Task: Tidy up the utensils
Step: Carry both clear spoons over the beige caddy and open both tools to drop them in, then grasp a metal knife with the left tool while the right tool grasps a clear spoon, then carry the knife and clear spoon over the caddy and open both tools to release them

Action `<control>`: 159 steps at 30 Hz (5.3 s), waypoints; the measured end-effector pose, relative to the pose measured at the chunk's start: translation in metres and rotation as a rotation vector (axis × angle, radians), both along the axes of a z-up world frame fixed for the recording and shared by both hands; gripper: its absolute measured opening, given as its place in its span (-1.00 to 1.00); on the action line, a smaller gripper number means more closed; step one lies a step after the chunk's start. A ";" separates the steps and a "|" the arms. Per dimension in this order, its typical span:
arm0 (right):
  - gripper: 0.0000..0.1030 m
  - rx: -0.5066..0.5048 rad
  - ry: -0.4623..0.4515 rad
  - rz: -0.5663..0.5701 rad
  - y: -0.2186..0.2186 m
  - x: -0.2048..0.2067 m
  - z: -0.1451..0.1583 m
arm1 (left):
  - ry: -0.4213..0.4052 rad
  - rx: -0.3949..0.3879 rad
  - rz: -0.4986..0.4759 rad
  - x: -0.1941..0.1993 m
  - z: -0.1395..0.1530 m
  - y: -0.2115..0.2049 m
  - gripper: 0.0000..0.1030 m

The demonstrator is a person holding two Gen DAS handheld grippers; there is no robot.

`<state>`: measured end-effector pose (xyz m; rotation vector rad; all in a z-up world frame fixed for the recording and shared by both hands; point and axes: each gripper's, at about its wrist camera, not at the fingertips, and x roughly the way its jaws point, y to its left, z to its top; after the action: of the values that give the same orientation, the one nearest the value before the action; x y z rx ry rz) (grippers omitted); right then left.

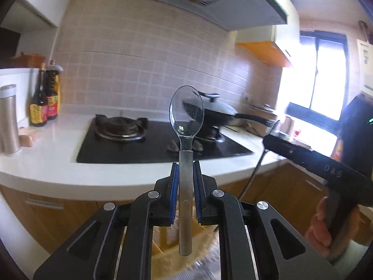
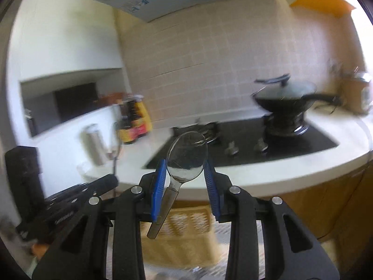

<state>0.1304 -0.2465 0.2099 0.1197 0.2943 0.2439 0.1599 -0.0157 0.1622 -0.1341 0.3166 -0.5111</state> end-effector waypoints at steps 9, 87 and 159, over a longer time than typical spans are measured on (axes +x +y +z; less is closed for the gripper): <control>-0.41 -0.237 -0.042 -0.157 0.025 0.030 -0.043 | -0.042 -0.028 0.165 0.022 -0.044 0.008 -0.80; -0.80 -0.234 0.978 0.122 0.067 0.013 -0.238 | 0.749 0.296 -0.115 -0.039 -0.213 -0.012 -0.38; -0.80 0.000 0.084 0.066 0.005 0.081 -0.093 | -0.070 -0.083 0.176 0.020 -0.060 0.029 -0.98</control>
<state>0.2117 -0.2416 0.1171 0.1207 0.3822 0.3051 0.1797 0.0134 0.1019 -0.2223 0.2131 -0.3534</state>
